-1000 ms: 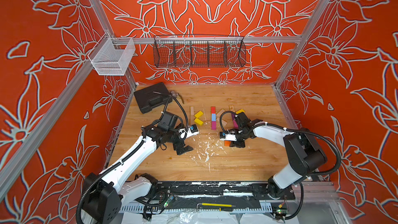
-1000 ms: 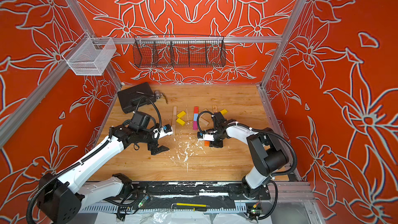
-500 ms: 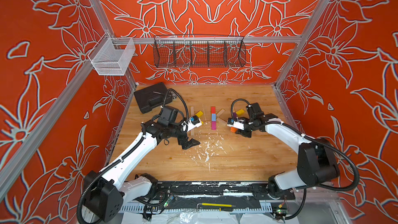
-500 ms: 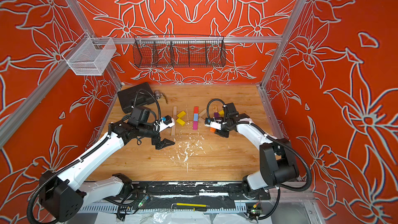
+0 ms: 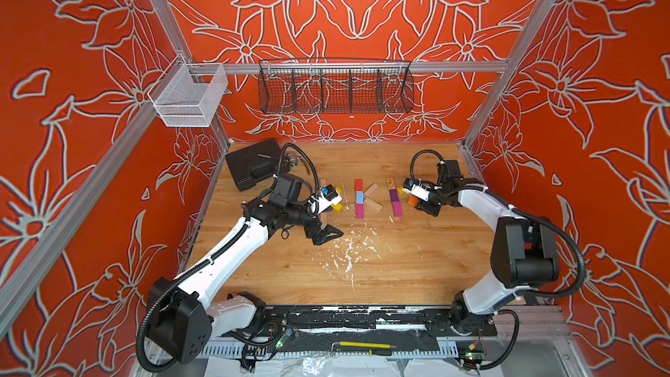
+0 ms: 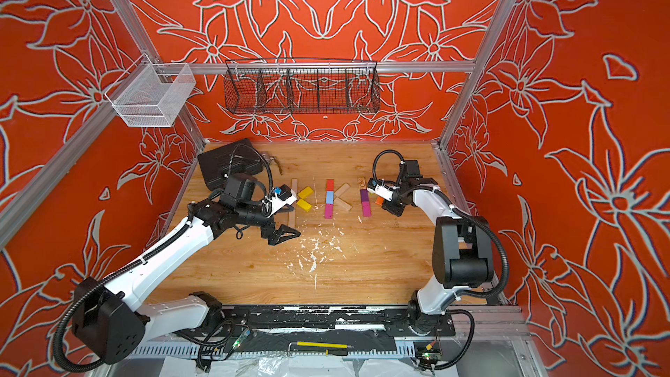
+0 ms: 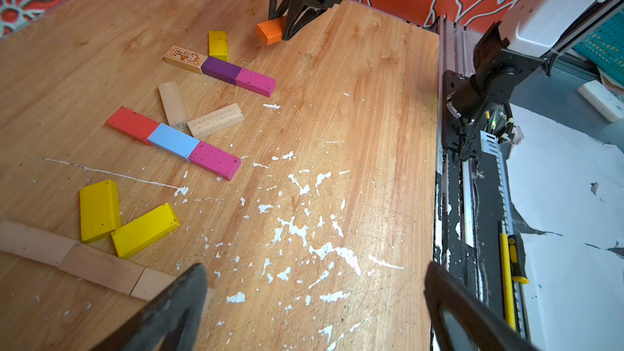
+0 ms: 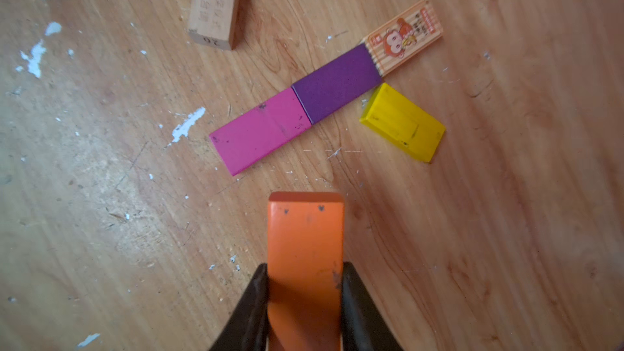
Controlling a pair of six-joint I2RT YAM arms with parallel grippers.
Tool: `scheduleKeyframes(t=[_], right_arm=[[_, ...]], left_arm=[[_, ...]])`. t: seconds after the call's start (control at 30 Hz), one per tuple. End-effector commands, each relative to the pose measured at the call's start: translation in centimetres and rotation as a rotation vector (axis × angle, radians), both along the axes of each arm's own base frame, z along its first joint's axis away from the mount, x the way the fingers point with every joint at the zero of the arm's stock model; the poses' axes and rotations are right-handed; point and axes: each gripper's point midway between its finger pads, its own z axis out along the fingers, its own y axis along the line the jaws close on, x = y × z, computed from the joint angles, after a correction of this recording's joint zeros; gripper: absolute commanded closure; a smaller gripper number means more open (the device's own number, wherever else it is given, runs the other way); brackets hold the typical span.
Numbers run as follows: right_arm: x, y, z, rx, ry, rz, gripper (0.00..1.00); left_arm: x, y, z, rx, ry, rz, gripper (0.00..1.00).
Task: Assemble the letter k with building blocks
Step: Pick up the building block from the center of the board, then assemble the building block at the center of the board.
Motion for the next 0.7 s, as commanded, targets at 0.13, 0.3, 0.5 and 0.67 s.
scheduleKeyframes(t=[0.13, 0.3, 0.5, 0.67], right_arm=[[1.5, -0.1, -1.7, -0.001, 0.058, 0.009, 0.75], [2.2, 0.2, -2.6, 0.014, 0.091, 0.032, 0.75], [2.9, 0.5, -3.4, 0.023, 0.12, 0.047, 0.75], [3.4, 0.7, -3.6, 0.029, 0.131, 0.058, 0.75]], left_arm=[[0.0, -0.2, 0.4, -0.016, -0.005, -0.021, 0.02], [0.1, 0.0, -0.1, 0.003, -0.011, -0.019, 0.02], [0.3, 0.0, -0.7, 0.018, 0.004, -0.018, 0.02], [0.4, 0.0, -1.0, 0.03, 0.015, -0.017, 0.02]])
